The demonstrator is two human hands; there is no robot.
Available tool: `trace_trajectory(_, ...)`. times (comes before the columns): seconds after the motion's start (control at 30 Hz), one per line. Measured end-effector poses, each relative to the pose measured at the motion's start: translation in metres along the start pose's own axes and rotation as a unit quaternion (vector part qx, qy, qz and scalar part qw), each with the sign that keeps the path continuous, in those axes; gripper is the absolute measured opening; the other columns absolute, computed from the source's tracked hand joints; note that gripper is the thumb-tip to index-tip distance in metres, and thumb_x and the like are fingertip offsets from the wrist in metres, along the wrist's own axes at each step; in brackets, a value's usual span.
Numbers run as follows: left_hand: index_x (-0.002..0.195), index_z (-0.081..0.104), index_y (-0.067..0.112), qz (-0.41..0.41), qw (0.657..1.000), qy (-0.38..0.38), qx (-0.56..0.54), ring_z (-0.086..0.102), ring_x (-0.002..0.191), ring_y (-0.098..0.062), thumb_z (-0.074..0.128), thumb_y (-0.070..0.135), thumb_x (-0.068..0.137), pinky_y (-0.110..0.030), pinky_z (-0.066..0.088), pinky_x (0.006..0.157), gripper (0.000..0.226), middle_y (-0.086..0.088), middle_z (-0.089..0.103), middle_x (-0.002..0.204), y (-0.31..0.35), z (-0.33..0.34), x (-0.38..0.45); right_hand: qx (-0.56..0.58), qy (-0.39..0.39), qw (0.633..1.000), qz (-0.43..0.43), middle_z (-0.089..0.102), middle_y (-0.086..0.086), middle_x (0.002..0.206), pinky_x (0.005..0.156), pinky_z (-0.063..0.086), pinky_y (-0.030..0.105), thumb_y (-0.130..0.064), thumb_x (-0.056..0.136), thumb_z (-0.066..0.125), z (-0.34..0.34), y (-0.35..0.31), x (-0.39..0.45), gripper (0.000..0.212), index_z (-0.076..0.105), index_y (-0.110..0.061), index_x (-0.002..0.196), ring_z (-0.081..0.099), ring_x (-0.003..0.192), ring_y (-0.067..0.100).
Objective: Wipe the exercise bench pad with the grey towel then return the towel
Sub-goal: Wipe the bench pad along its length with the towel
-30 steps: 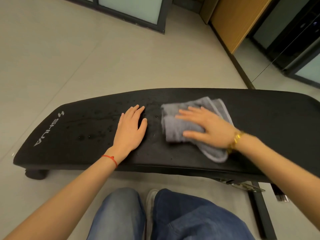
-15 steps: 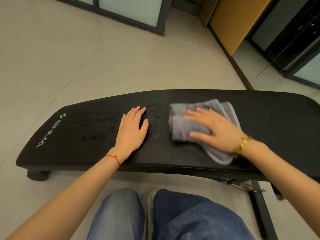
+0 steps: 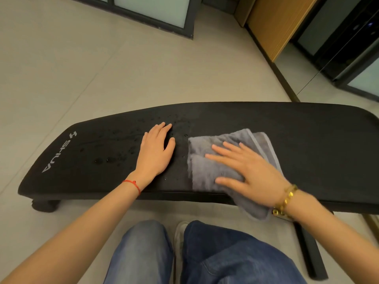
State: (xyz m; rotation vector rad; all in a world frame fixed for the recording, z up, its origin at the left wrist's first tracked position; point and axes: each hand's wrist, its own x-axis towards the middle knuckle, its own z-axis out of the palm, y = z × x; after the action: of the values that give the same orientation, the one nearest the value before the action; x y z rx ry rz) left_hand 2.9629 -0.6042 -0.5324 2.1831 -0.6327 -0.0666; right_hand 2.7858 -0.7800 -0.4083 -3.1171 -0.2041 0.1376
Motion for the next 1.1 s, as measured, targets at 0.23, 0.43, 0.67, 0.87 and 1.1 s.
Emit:
trace_trajectory(0.23, 0.151, 0.032, 0.025, -0.005, 1.000, -0.003, 0.005, 0.017, 0.150, -0.013, 0.036, 0.038, 0.102, -0.038, 0.007, 0.124, 0.051, 0.005, 0.027, 0.159, 0.002, -0.001, -0.001, -0.024, 0.009, 0.987, 0.160, 0.020, -0.002, 0.159, 0.119, 0.001, 0.043, -0.057, 0.094, 0.039, -0.006, 0.061, 0.105, 0.059, 0.029, -0.034, 0.147, 0.011, 0.148, 0.023)
trace_trajectory(0.43, 0.150, 0.034, 0.024, 0.006, 1.000, 0.004, 0.001, 0.018, 0.149, -0.014, 0.038, 0.036, 0.102, -0.039, 0.008, 0.124, 0.050, 0.004, 0.029, 0.159, -0.002, 0.001, 0.000, 0.016, 0.013, 1.000, -0.012, 0.018, -0.017, 0.157, 0.121, -0.001, 0.034, -0.067, 0.089, 0.035, 0.006, -0.008, 0.013, 0.060, 0.026, -0.047, 0.145, 0.006, 0.148, 0.006)
trace_trajectory(0.67, 0.151, 0.033, 0.026, -0.003, 1.000, 0.004, 0.001, 0.016, 0.150, -0.011, 0.036, 0.038, 0.102, -0.038, 0.007, 0.125, 0.051, 0.006, 0.027, 0.159, 0.001, 0.000, -0.001, 0.025, 0.046, 0.988, 0.142, 0.027, -0.005, 0.157, 0.120, 0.006, 0.042, -0.069, 0.085, 0.040, -0.020, 0.081, 0.089, 0.068, 0.036, -0.037, 0.145, 0.016, 0.147, 0.018)
trace_trajectory(0.87, 0.150, 0.034, 0.025, 0.002, 1.000, 0.009, -0.003, 0.017, 0.150, -0.012, 0.038, 0.036, 0.101, -0.037, 0.007, 0.124, 0.050, 0.005, 0.028, 0.159, -0.001, 0.001, -0.001, 0.001, 0.058, 0.995, 0.084, 0.025, -0.005, 0.157, 0.118, -0.002, 0.034, -0.056, 0.092, 0.045, 0.006, 0.033, 0.086, 0.057, 0.034, -0.038, 0.145, 0.014, 0.148, 0.017)
trace_trajectory(1.1, 0.151, 0.033, 0.025, 0.001, 1.000, 0.002, 0.001, 0.016, 0.150, -0.012, 0.036, 0.037, 0.102, -0.038, 0.007, 0.125, 0.051, 0.005, 0.026, 0.160, 0.000, 0.000, -0.001, 0.025, 0.038, 0.998, 0.053, 0.028, -0.014, 0.155, 0.121, 0.007, 0.034, -0.068, 0.088, 0.036, -0.015, 0.042, 0.024, 0.062, 0.032, -0.042, 0.144, 0.018, 0.146, 0.007)
